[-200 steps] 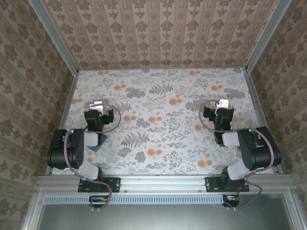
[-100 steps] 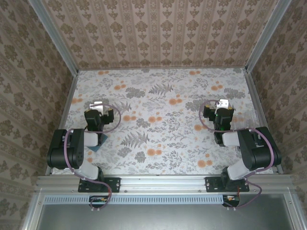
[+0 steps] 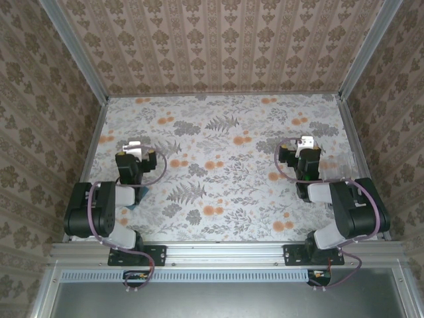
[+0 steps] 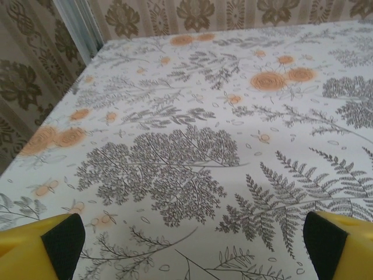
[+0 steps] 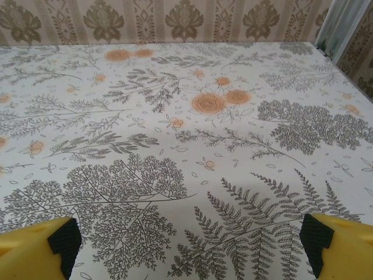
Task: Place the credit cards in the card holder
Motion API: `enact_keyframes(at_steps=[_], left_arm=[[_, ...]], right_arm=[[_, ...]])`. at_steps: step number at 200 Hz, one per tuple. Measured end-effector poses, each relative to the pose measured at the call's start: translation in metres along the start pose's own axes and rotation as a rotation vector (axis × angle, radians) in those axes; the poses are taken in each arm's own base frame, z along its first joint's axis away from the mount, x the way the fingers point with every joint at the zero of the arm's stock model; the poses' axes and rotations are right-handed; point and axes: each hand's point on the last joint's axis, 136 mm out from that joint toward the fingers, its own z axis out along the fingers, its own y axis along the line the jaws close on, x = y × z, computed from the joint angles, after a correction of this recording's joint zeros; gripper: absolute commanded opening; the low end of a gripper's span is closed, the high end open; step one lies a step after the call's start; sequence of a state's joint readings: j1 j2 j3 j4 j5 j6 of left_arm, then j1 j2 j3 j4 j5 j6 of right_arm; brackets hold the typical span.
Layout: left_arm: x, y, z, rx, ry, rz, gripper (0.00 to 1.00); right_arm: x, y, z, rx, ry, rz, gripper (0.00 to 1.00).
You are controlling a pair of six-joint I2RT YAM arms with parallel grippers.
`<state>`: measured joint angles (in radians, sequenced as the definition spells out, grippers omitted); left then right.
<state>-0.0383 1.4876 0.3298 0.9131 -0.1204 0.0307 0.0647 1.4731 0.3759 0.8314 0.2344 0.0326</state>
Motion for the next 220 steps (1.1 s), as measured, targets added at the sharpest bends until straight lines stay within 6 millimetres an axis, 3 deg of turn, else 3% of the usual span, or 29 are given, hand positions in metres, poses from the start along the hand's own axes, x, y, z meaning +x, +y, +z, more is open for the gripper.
enact_keyframes(at_steps=[22, 46, 63, 83, 104, 121, 146, 180, 220], left_arm=[[-0.015, 0.004, -0.008, -0.015, -0.033, -0.005, 1.0], [-0.033, 0.014, -0.022, -0.054, -0.051, -0.042, 1.0], [-0.043, 0.023, -0.033, -0.093, -0.027, -0.101, 1.0], [-0.061, 0.037, -0.046, -0.154, 0.03, -0.22, 1.0], [-0.074, 0.046, -0.058, -0.176, 0.087, -0.337, 1.0], [-0.063, 0.041, -0.064, -0.146, 0.159, -0.416, 1.0], [-0.025, 0.025, -0.073, -0.11, 0.325, -0.516, 1.0], [0.014, 0.022, -0.091, -0.162, 0.494, -0.607, 1.0], [0.035, 0.028, -0.102, -0.213, 0.58, -0.651, 1.0]], right_arm=[[-0.015, 0.0, -0.007, -0.008, 0.029, 0.003, 1.0], [-0.061, 0.008, -0.019, -0.06, 0.003, 0.046, 1.0], [-0.083, 0.015, -0.033, -0.118, 0.0, 0.1, 1.0], [-0.09, 0.022, -0.049, -0.171, 0.038, 0.21, 1.0], [-0.081, 0.038, -0.061, -0.261, 0.132, 0.298, 1.0], [-0.067, 0.056, -0.069, -0.359, 0.228, 0.364, 1.0], [-0.052, 0.083, -0.082, -0.501, 0.351, 0.454, 1.0], [-0.042, 0.118, -0.1, -0.637, 0.468, 0.469, 0.99], [-0.035, 0.142, -0.11, -0.694, 0.541, 0.435, 0.99]])
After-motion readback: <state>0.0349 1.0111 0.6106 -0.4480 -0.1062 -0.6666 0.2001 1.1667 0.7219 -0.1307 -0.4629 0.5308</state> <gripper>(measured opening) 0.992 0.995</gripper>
